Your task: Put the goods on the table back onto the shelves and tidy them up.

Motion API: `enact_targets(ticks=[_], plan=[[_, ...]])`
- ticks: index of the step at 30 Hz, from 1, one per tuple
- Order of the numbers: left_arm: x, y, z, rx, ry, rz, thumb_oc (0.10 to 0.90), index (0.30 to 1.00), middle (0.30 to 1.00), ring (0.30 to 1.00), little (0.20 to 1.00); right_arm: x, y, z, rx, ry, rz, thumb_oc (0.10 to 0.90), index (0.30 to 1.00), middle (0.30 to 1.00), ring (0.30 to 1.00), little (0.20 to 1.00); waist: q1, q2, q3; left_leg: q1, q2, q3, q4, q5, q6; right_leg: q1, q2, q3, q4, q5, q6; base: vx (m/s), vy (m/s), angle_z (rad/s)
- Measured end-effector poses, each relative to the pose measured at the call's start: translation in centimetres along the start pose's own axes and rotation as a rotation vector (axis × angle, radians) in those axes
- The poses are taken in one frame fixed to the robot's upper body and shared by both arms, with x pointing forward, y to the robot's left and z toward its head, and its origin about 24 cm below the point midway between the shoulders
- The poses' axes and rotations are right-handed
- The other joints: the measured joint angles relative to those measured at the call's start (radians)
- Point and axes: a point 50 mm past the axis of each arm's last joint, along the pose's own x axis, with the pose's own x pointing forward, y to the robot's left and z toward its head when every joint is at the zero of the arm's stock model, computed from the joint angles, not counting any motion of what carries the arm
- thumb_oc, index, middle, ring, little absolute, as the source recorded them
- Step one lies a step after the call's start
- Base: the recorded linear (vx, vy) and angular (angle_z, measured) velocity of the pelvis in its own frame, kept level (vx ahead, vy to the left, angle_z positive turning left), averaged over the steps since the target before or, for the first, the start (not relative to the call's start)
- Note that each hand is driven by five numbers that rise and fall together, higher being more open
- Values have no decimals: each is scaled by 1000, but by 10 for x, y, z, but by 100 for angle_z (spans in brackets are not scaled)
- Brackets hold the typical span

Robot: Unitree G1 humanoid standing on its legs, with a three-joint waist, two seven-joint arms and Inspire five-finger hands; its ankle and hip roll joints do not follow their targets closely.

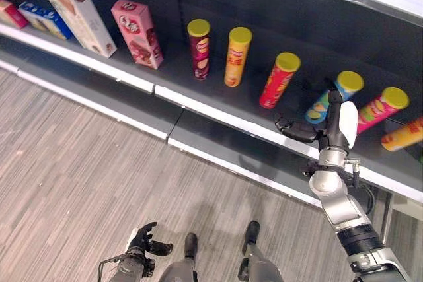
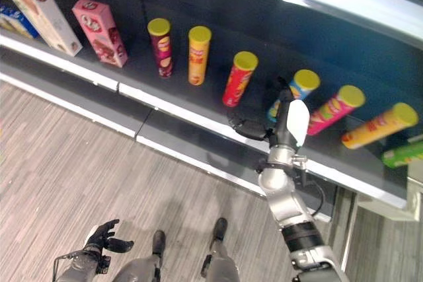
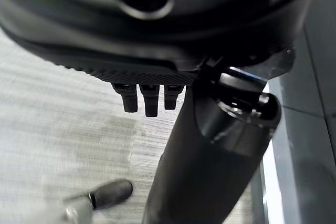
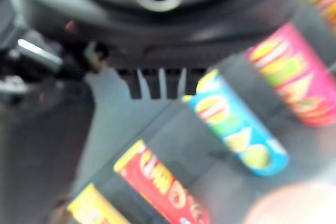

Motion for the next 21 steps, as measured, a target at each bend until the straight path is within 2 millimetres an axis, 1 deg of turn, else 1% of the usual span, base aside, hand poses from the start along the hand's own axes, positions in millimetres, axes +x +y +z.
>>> enact_targets(ticks=[1, 2, 3, 4, 5, 6, 7, 8, 9, 10, 11, 12, 13, 14, 15, 16, 17, 18, 20, 21], plan=[[0, 6, -4, 12, 17, 15, 800, 900, 900, 900, 900, -4, 2, -4, 6, 12, 51, 800, 900, 900, 900, 900, -24, -11, -2, 12, 2, 31, 1, -3, 13, -2, -3, -12, -8, 12, 20, -48, 41, -108], [0, 11, -6, 16, 22, 28, 800, 900, 900, 900, 900, -7, 1, -14, -3, 50, 75, 800, 900, 900, 900, 900, -37, -17, -7, 26, 6, 53, -4, -3, 21, 6, -7, -66, 9, -36, 52, -89, 20, -95], [0, 16, -6, 0, 19, 45, 800, 900, 900, 900, 900, -9, -1, -25, -19, 93, 108, 800, 900, 900, 900, 900, -31, -9, -12, 47, 35, 107, -11, -2, 23, 9, -9, -146, 64, -99, -5, -49, 10, -113], [0, 20, -7, 5, 17, 53, 800, 900, 900, 900, 900, -8, -4, -31, -27, 117, 132, 800, 900, 900, 900, 900, -13, 7, -19, 59, 64, 152, -15, 1, 19, 10, -14, -202, 111, -129, -12, -72, -13, -134], [-1, 23, -10, 14, 22, 59, 800, 900, 900, 900, 900, -7, -7, -32, -22, 119, 145, 800, 900, 900, 900, 900, -2, 17, -21, 65, 89, 190, -14, 1, 19, 17, -36, -243, 146, -141, 2, -59, -41, -138], [-2, 26, -15, 18, 38, 67, 800, 900, 900, 900, 900, -4, -11, -30, -12, 106, 162, 800, 900, 900, 900, 900, 5, 28, -23, 78, 117, 234, -12, 2, 17, 45, -76, -295, 177, -159, 24, -108, -81, -145], [-4, 30, -22, 22, 59, 75, 800, 900, 900, 900, 900, 0, -20, -25, -15, 63, 184, 800, 900, 900, 900, 900, 9, 34, -29, 89, 149, 278, 3, 6, 12, 91, -167, -329, 215, -183, 54, -97, -185, -122], [-5, 32, -25, 25, 66, 78, 800, 900, 900, 900, 900, 2, -24, -21, -19, 41, 188, 800, 900, 900, 900, 900, 5, 32, -33, 93, 157, 280, 4, 15, -3, 116, -198, -339, 217, -184, 56, -91, -211, -94], [-5, 33, -28, 27, 79, 82, 800, 900, 900, 900, 900, 4, -27, -17, -21, 17, 194, 800, 900, 900, 900, 900, 2, 30, -41, 96, 165, 284, 3, 22, -13, 142, -224, -340, 204, -177, 47, -106, -254, -64], [-6, 35, -32, 24, 94, 85, 800, 900, 900, 900, 900, 4, -32, -12, -20, -8, 204, 800, 900, 900, 900, 900, 8, 18, -51, 105, 177, 305, 9, 30, -28, 158, -244, -348, 196, -152, 16, -78, -191, -85], [-8, 40, -39, 19, 112, 97, 800, 900, 900, 900, 900, 3, -33, -7, -10, -32, 215, 800, 900, 900, 900, 900, 15, 4, -65, 107, 186, 328, 29, 35, -43, 166, -225, -357, 165, -77, -47, -47, -301, -148], [-12, 38, -48, -2, 140, 85, 800, 900, 900, 900, 900, 7, -37, -3, -10, -56, 206, 800, 900, 900, 900, 900, 26, 0, -71, 48, 270, 339, 175, 2, -67, 181, -152, -364, 76, -107, -66, 2, -341, -139], [-13, 28, -50, -15, 144, 57, 800, 900, 900, 900, 900, 10, -47, -3, -38, -59, 186, 800, 900, 900, 900, 900, 20, 13, -79, 34, 273, 333, 133, -22, -98, 183, -131, -355, 51, -112, -73, 17, -295, -116], [-13, 13, -48, -38, 141, 19, 800, 900, 900, 900, 900, 15, -64, -4, -85, -57, 149, 800, 900, 900, 900, 900, -1, 37, -92, 41, 260, 334, 21, -1, -114, 178, -97, -348, 34, -120, -74, 33, -228, -59], [-14, -1, -47, -62, 140, -14, 800, 900, 900, 900, 900, 22, -83, -4, -133, -57, 108, 800, 900, 900, 900, 900, -1, 78, -104, 38, 264, 334, -26, 68, -125, 179, -60, -336, 24, -137, -67, 28, -219, -86], [-16, -10, -47, -75, 140, -34, 800, 900, 900, 900, 900, 25, -95, -5, -151, -49, 65, 800, 900, 900, 900, 900, 4, 97, -117, 51, 284, 328, -14, 102, -157, 185, -28, -307, 8, -161, -61, 39, -311, -79], [-15, -13, -46, -80, 138, -43, 800, 900, 900, 900, 900, 24, -103, -8, -157, -39, 30, 800, 900, 900, 900, 900, -17, 101, -125, 58, 302, 318, 5, 117, -173, 198, -6, -305, 5, -178, -53, 54, -322, -58], [-15, -15, -43, -83, 127, -46, 800, 900, 900, 900, 900, 24, -111, -8, -175, -35, 10, 800, 900, 900, 900, 900, -37, 101, -133, 59, 316, 328, 19, 115, -170, 200, 6, -304, 6, -190, -52, 60, -314, -22], [-13, -13, -39, -92, 112, -38, 800, 900, 900, 900, 900, 25, -122, -6, -184, -43, -31, 800, 900, 900, 900, 900, -70, 94, -135, 68, 347, 331, 28, 116, -170, 200, 38, -285, 4, -197, -57, 53, -316, -29], [-11, -13, -36, -92, 111, -38, 800, 900, 900, 900, 900, 26, -130, -2, -183, -59, -66, 800, 900, 900, 900, 900, -94, 91, -137, 68, 374, 338, 51, 117, -170, 200, 61, -276, 4, -203, -65, 50, -326, -31]])
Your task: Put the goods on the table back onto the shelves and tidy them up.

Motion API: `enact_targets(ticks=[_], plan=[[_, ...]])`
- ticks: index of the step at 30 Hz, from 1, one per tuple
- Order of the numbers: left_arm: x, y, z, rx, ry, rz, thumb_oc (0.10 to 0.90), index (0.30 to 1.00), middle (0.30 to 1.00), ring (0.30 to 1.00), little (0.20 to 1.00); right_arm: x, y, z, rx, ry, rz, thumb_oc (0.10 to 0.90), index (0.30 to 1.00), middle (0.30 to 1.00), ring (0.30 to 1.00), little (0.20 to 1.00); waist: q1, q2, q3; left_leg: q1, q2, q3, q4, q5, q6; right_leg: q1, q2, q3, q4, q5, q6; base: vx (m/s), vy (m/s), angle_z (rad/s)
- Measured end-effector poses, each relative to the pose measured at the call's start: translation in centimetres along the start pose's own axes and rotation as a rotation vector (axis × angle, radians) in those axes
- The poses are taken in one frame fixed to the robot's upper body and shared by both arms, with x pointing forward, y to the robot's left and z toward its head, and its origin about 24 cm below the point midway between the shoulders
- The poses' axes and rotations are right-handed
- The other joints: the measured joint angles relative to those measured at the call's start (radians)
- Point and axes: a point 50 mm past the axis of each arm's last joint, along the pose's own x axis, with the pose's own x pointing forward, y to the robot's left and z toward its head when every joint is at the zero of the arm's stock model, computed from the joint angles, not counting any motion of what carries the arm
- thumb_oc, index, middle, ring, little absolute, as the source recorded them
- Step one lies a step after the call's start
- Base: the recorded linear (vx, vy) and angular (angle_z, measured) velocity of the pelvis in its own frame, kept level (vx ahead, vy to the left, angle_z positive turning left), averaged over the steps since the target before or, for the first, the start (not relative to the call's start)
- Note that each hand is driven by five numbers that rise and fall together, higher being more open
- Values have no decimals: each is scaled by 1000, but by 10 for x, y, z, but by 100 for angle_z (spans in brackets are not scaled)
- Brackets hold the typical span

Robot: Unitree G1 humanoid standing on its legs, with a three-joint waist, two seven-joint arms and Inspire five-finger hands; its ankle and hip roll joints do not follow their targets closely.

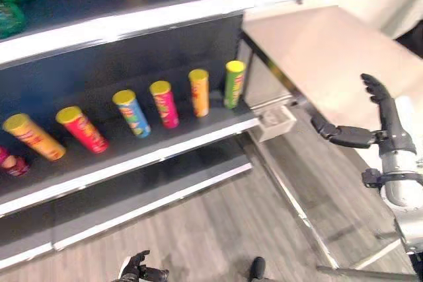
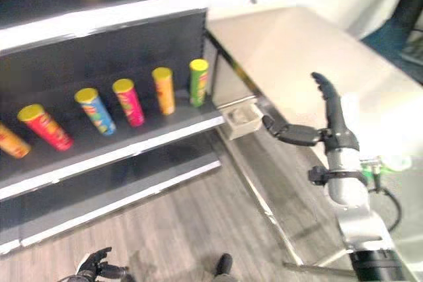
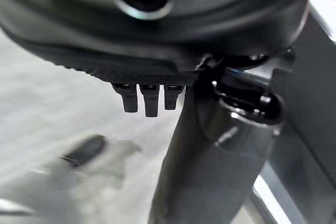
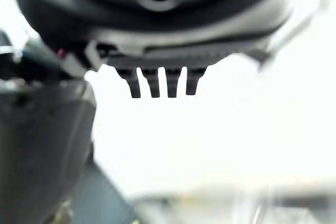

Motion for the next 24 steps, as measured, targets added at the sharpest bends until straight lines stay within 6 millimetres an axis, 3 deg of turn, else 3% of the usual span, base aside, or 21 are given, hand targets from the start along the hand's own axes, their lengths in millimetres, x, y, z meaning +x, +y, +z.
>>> enact_targets(ticks=[2, 4, 5, 6, 7, 8, 9, 10, 11, 12, 14, 15, 16, 17, 18, 19, 22, 24], plan=[[1, 0, 0, 2, 6, 0, 800, 900, 900, 900, 900, 2, -5, 6, 1, -27, -24, 800, 900, 900, 900, 900, -14, -2, -1, 6, 20, 8, 21, 10, 14, -1, 19, 19, 1, -7, -8, 46, -269, -36], [1, -1, 0, 4, 11, -6, 800, 900, 900, 900, 900, 2, -13, 17, 19, -98, -61, 800, 900, 900, 900, 900, -14, -3, -1, 5, 50, 9, 82, 53, 67, 10, 36, 41, 5, -24, -33, 52, -237, -41], [0, -2, -1, -1, 12, -8, 800, 900, 900, 900, 900, 2, -15, 20, 19, -114, -65, 800, 900, 900, 900, 900, -13, -3, -1, 3, 64, 2, 114, 91, 61, 23, 45, 48, 5, -37, -49, 29, -259, -26], [0, -2, -1, -2, 11, -10, 800, 900, 900, 900, 900, 2, -18, 22, 12, -129, -68, 800, 900, 900, 900, 900, -8, -2, -1, -6, 82, -23, 157, 132, 30, 39, 54, 53, 3, -49, -67, 11, -213, -19], [0, -2, 0, -11, 6, -10, 800, 900, 900, 900, 900, 2, -22, 24, -6, -141, -64, 800, 900, 900, 900, 900, -9, -8, 4, -32, 91, -79, 231, 174, -3, 43, 69, 80, 2, -45, -107, -43, -136, -51], [-1, 0, 0, -36, -2, -2, 800, 900, 900, 900, 900, 5, -23, 28, -45, -166, -33, 800, 900, 900, 900, 900, 19, -30, 15, -131, 97, -215, 386, 221, -9, 37, 64, 124, 5, -48, -126, -31, -25, -90], [-2, 1, -1, -38, -7, -4, 800, 900, 900, 900, 900, 7, -26, 34, -67, -195, -20, 800, 900, 900, 900, 900, 41, -63, 27, -168, 23, -331, 398, 66, -61, 30, 36, 171, -6, -46, -135, -13, 11, -111], [-3, 0, -5, -46, 2, -13, 800, 900, 900, 900, 900, 8, -29, 38, -72, -213, -26, 800, 900, 900, 900, 900, 48, -76, 34, -169, -29, -327, 329, -26, -36, 29, 15, 176, -12, -29, -127, 48, 19, -85], [-4, -1, -7, -82, 11, -17, 800, 900, 900, 900, 900, 9, -30, 36, -74, -207, -32, 800, 900, 900, 900, 900, 35, -78, 36, -178, -56, -278, 247, -31, -26, 34, 22, 184, -12, -33, -127, 60, 25, -52], [-4, -2, -8, -82, 12, -22, 800, 900, 900, 900, 900, 8, -31, 33, -72, -192, -32, 800, 900, 900, 900, 900, 33, -63, 38, -184, -73, -256, 206, -28, -22, 46, 39, 190, -13, -44, -136, 45, 21, -36], [-3, -3, -3, -66, -6, -32, 800, 900, 900, 900, 900, 5, -29, 28, -47, -166, -32, 800, 900, 900, 900, 900, 36, -64, 42, -217, -154, -279, 143, -28, -19, 49, 52, 217, -20, -69, -147, 91, 33, -45], [-2, -4, -1, -66, -13, -36, 800, 900, 900, 900, 900, 4, -28, 26, -38, -157, -33, 800, 900, 900, 900, 900, 35, -65, 42, -229, -201, -319, 106, -33, -17, 42, 60, 247, -17, -68, -144, 95, 53, -62], [-2, -4, -1, -66, -13, -37, 800, 900, 900, 900, 900, 3, -26, 22, -14, -141, -35, 800, 900, 900, 900, 900, 47, -66, 43, -213, -241, -402, 50, -45, 7, 39, 64, 279, -13, -68, -141, 35, 37, -90], [-3, -5, -3, -73, -8, -40, 800, 900, 900, 900, 900, 2, -23, 18, 5, -121, -29, 800, 900, 900, 900, 900, 71, -65, 43, -192, -275, -460, -18, -51, 19, 38, 72, 324, -13, -65, -136, 38, 43, -102], [-3, -7, -5, -80, -2, -42, 800, 900, 900, 900, 900, 2, -22, 16, 20, -107, -15, 800, 900, 900, 900, 900, 81, -51, 45, -174, -278, -456, -42, -45, 29, 42, 84, 324, -13, -59, -122, 107, 72, -87], [-4, -10, -9, -80, 12, -48, 800, 900, 900, 900, 900, 0, -22, 13, 45, -89, -9, 800, 900, 900, 900, 900, 52, -11, 47, -159, -256, -450, -41, 14, 96, 66, 121, 325, -20, -71, -106, 134, 96, -49], [-4, -3, -13, -58, 26, -36, 800, 900, 900, 900, 900, -6, -12, 6, 140, -48, 44, 800, 900, 900, 900, 900, 41, -37, 48, -102, -276, -384, -84, 15, 119, 81, 85, 327, -20, -94, -72, 74, 73, -43], [-3, 1, -12, -52, 21, -35, 800, 900, 900, 900, 900, -6, -11, 9, 177, -55, 74, 800, 900, 900, 900, 900, 29, -39, 48, -94, -298, -367, -84, 13, 134, 83, 58, 319, -20, -89, -48, 40, 48, -26]])
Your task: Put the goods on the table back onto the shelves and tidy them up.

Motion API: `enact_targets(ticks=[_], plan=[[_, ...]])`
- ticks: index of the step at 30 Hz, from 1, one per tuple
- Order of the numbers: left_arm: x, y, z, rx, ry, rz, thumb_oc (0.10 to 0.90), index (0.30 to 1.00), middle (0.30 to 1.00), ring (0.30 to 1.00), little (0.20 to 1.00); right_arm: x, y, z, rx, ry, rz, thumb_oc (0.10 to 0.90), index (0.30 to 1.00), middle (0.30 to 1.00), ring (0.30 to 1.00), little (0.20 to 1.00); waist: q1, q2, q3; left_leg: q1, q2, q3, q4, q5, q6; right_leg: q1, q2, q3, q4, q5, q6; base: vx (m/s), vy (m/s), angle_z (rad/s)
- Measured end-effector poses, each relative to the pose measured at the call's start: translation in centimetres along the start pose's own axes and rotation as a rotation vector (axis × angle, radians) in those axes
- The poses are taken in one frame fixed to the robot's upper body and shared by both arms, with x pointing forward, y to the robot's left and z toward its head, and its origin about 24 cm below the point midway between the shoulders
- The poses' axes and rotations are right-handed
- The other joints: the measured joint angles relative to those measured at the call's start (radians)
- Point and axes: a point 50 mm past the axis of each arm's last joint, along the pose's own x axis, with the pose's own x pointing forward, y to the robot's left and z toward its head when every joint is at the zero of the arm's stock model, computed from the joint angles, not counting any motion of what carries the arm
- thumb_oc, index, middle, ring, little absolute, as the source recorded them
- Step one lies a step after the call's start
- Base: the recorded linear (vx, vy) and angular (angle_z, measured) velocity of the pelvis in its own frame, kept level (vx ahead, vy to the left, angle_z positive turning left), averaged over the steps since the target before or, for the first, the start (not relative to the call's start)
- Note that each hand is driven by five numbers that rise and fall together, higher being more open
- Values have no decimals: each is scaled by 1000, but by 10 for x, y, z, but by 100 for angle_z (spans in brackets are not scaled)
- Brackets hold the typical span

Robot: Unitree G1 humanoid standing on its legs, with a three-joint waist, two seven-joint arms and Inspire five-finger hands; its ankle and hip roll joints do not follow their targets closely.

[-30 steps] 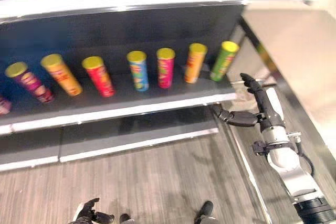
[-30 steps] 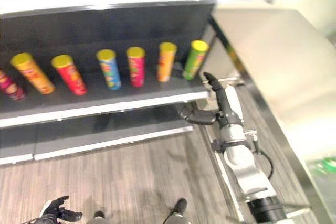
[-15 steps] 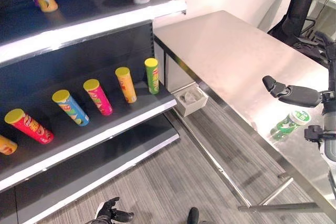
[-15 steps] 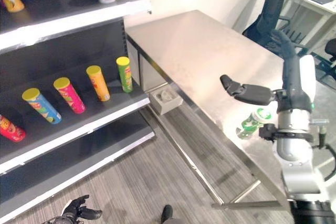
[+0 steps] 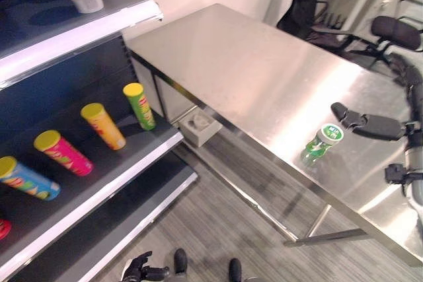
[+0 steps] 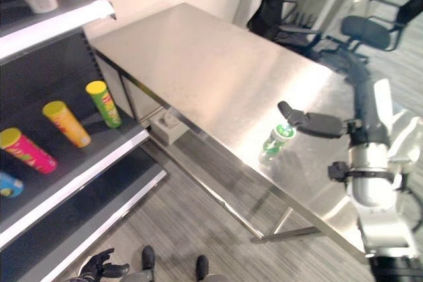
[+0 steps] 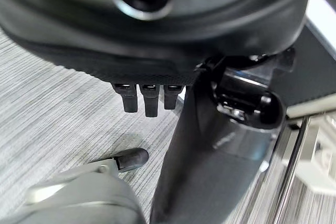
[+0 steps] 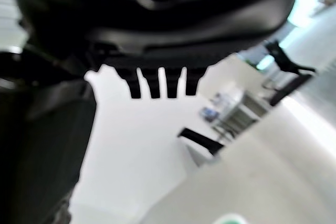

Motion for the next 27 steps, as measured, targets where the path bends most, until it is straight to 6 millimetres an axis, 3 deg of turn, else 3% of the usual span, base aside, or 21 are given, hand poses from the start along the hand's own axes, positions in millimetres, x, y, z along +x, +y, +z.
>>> enact_targets(ticks=[4, 5, 13, 19, 27], plan=[[1, 9, 5, 14, -19, 9, 800, 900, 900, 900, 900, 0, 5, 0, 39, 6, 55, 800, 900, 900, 900, 900, -3, 0, 0, 27, -17, 29, 0, -10, 10, 16, -19, 7, 0, -4, 8, 52, 60, -12], [1, 13, 4, 19, -18, 17, 800, 900, 900, 900, 900, -1, 10, 0, 54, 5, 97, 800, 900, 900, 900, 900, 16, 0, 0, 46, -12, 55, 0, -23, 9, 16, -17, 31, 0, -8, 14, 49, 52, -43], [-1, 12, 0, 20, -9, -5, 800, 900, 900, 900, 900, -4, 18, -3, 73, 21, 180, 800, 900, 900, 900, 900, 1, 0, 1, 81, 12, 112, 0, -39, -4, 22, 1, 78, 0, -15, 23, 28, 14, -26], [-1, 7, -1, 20, -7, -17, 800, 900, 900, 900, 900, -26, 25, -22, 49, 123, 279, 800, 900, 900, 900, 900, -17, 5, 1, 84, 27, 132, -1, -44, -11, 15, 15, 84, 0, -18, 22, 12, -12, -9], [-2, 3, -5, 47, 3, -42, 800, 900, 900, 900, 900, -51, 35, -41, -17, 226, 367, 800, 900, 900, 900, 900, -18, 33, -5, 78, 28, 116, 0, -43, -11, 20, 17, 74, 0, -19, 20, 7, -20, 4]])
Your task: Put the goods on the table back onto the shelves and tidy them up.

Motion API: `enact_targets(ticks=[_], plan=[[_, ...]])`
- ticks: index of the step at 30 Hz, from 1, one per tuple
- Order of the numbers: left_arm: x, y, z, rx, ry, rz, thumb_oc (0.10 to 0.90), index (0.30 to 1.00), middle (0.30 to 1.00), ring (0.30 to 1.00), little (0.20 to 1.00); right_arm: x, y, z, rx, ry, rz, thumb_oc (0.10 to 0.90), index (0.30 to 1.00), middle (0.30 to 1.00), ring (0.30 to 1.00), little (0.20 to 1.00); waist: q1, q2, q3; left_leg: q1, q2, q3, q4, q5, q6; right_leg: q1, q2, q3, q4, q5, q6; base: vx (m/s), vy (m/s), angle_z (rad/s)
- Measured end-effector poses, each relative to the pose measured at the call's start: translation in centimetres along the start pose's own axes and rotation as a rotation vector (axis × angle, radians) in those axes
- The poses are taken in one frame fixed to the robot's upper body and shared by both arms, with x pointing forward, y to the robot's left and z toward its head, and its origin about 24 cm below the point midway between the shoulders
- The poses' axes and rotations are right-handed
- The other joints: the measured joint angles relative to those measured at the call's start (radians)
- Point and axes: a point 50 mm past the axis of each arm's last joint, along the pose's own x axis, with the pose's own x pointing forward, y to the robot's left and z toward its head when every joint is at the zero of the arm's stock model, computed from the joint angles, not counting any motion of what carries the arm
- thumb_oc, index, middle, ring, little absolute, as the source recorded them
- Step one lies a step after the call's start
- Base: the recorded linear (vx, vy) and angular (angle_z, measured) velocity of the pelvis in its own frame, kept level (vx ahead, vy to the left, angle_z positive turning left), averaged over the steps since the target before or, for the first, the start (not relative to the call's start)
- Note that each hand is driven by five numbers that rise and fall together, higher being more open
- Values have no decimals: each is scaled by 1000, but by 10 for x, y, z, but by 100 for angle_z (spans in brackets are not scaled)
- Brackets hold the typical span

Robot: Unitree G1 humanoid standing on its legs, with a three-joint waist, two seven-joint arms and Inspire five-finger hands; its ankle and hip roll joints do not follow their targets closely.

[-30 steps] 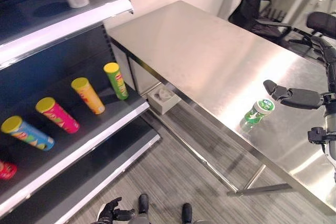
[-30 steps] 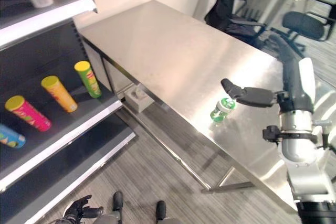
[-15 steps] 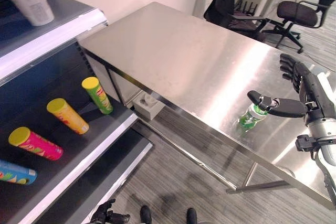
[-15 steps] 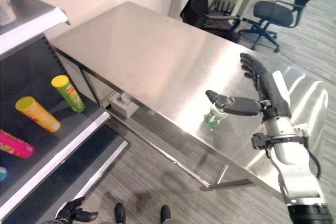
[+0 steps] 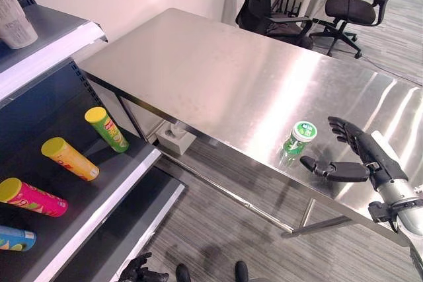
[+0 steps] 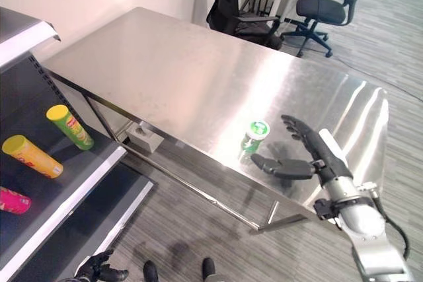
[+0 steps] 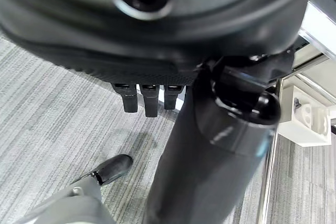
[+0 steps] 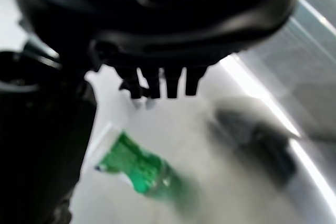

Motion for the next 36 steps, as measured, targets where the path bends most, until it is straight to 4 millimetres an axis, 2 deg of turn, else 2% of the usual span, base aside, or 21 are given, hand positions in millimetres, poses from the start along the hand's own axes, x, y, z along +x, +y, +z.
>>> enact_targets(ticks=[2, 8, 10, 11, 15, 16, 17, 18, 19, 28, 36], plan=[[-1, -1, -3, -1, 7, -2, 800, 900, 900, 900, 900, -1, 7, -6, 12, 20, -9, 800, 900, 900, 900, 900, 0, 2, -1, -1, 0, -9, 0, 0, 0, 0, 0, -10, 0, -3, -5, 7, -22, 13], [-3, -5, -10, 13, 25, -15, 800, 900, 900, 900, 900, 4, 8, -8, -4, 24, -78, 800, 900, 900, 900, 900, 14, 23, -13, -11, -1, -28, 0, 2, -2, 5, 0, -28, 0, -7, -10, 7, -18, 9], [-3, -5, -10, 16, 24, -16, 800, 900, 900, 900, 900, 4, 7, -8, -20, 24, -94, 800, 900, 900, 900, 900, 8, 28, -15, -19, -2, -36, 0, 4, -4, -1, 0, -41, 0, -7, -11, 3, -19, 18], [-3, -5, -11, 16, 26, -16, 800, 900, 900, 900, 900, 4, 7, -8, -34, 25, -99, 800, 900, 900, 900, 900, 21, 32, -17, -20, -2, -40, 0, 4, -4, 1, 0, -45, 0, -9, -10, 9, -25, 11], [-4, -5, -11, 18, 27, -16, 800, 900, 900, 900, 900, 4, 6, -8, -69, 29, -116, 800, 900, 900, 900, 900, 29, 36, -20, -22, -4, -51, 0, 4, -4, 5, -1, -52, 0, -11, -7, 12, -12, 10], [-4, -5, -12, 18, 29, -16, 800, 900, 900, 900, 900, 4, 6, -9, -71, 34, -126, 613, 620, 620, 620, 620, 28, 36, -20, -22, -6, -64, 0, 4, -4, 13, -3, -64, 0, -12, -7, 15, -17, 20], [-4, -5, -12, 19, 28, -16, 800, 900, 900, 900, 900, 3, 7, -11, -66, 41, -137, 563, 545, 545, 545, 545, 28, 36, -20, -21, -8, -67, 0, 4, -4, 18, -4, -73, 0, -14, -4, 14, -19, 21], [-4, -5, -12, 19, 29, -15, 800, 900, 900, 900, 900, 4, 8, -13, -47, 45, -173, 414, 321, 321, 321, 321, 29, 34, -19, -20, -8, -69, 0, 4, -4, 17, -4, -74, 0, -17, -3, 12, -13, 10], [-4, -5, -13, 26, 31, -15, 800, 900, 900, 900, 900, 7, 6, -12, -57, 41, -194, 400, 300, 300, 300, 300, 31, 34, -19, -20, -8, -69, 0, 4, -4, 20, -4, -74, 0, -17, -3, 17, -18, 4], [-4, -3, -11, 50, 21, -10, 800, 900, 900, 900, 900, 5, 2, -14, -52, 48, -242, 400, 300, 300, 300, 300, 32, 22, -11, -18, -9, -90, 0, 5, -5, 34, -4, -97, 0, -20, -3, 9, -11, 8], [-4, -3, -10, 49, 19, -6, 800, 900, 900, 900, 900, 3, -17, -11, -62, 40, -327, 400, 300, 300, 300, 300, 34, 12, -6, -16, -9, -91, 0, 5, -5, 37, -4, -99, 0, -20, -3, -2, -4, 0]])
